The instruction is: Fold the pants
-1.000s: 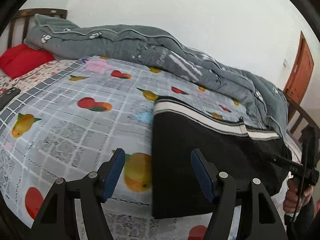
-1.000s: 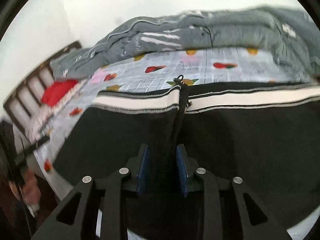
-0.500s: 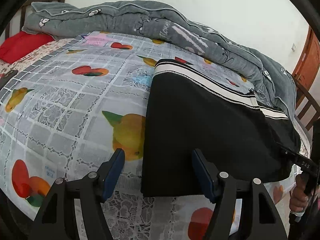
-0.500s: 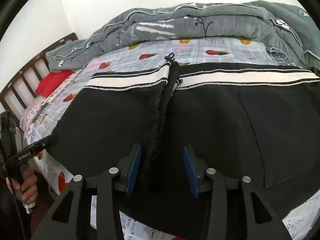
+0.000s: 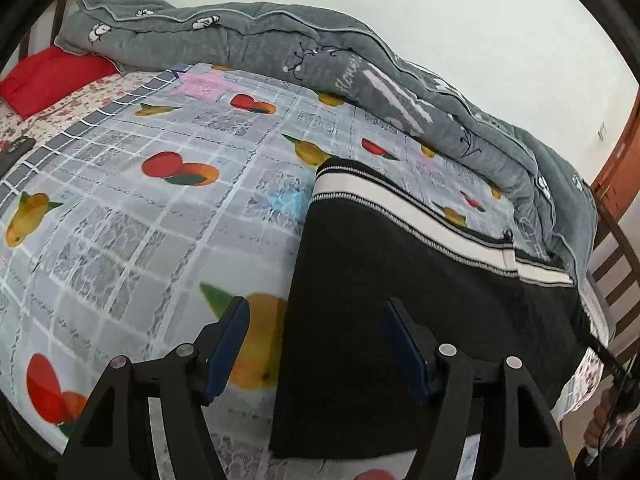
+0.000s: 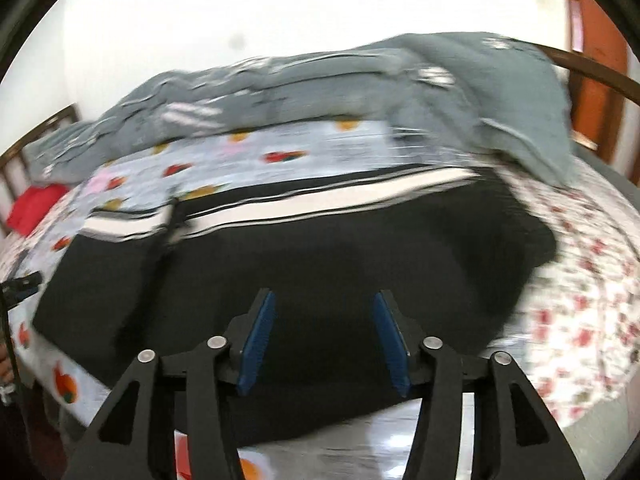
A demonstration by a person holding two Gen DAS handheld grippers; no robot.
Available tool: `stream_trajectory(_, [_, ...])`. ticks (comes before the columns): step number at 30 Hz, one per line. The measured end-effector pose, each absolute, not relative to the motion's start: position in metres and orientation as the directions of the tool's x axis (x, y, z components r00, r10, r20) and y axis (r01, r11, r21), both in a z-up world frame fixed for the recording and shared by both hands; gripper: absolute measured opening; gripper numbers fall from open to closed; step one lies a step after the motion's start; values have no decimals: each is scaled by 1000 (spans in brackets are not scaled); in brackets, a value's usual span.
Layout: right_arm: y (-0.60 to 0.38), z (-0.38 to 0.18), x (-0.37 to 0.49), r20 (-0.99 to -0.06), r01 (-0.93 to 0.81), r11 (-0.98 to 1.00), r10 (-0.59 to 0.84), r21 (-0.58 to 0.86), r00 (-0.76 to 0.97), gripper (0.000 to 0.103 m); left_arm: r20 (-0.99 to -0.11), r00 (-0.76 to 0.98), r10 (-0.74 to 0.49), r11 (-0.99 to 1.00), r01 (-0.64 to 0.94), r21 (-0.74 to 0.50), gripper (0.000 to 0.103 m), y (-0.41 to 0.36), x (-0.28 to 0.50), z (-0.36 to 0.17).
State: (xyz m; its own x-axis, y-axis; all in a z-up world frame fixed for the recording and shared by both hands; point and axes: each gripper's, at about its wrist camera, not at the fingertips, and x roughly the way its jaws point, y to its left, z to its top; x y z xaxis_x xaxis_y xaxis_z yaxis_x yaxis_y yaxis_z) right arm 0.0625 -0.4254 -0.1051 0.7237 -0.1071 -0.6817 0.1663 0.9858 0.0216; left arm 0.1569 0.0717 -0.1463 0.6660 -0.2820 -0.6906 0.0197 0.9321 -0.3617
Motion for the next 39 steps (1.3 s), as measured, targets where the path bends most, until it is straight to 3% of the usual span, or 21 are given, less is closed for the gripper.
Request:
stream_trajectory(4, [-477,-105,43,-681,284,958,-190,28,707,53,-692,661,-289,928,18,-371,67,68,170,-146])
stream_trajectory(10, [-521,-116,33,-703,362,927,-196,94,684,53,-707,649,-281,934,16,-356,67,62,185,-147])
stream_trajectory(23, [-531,-138,61,-728,382,914,-167,139,665,53,-733,623,-274,942,21,-335,66,57,211,-153])
stream_trajectory(36, [-543,-151,88,-742,412,889,-137,201,657,53,-749,567,-343,923,57,-380,65,56,235,-164])
stream_trajectory(39, [-545,-152,91,-741,419,882,-131,217,659,53,-747,551,-372,911,65,-406,60,55,241,-168])
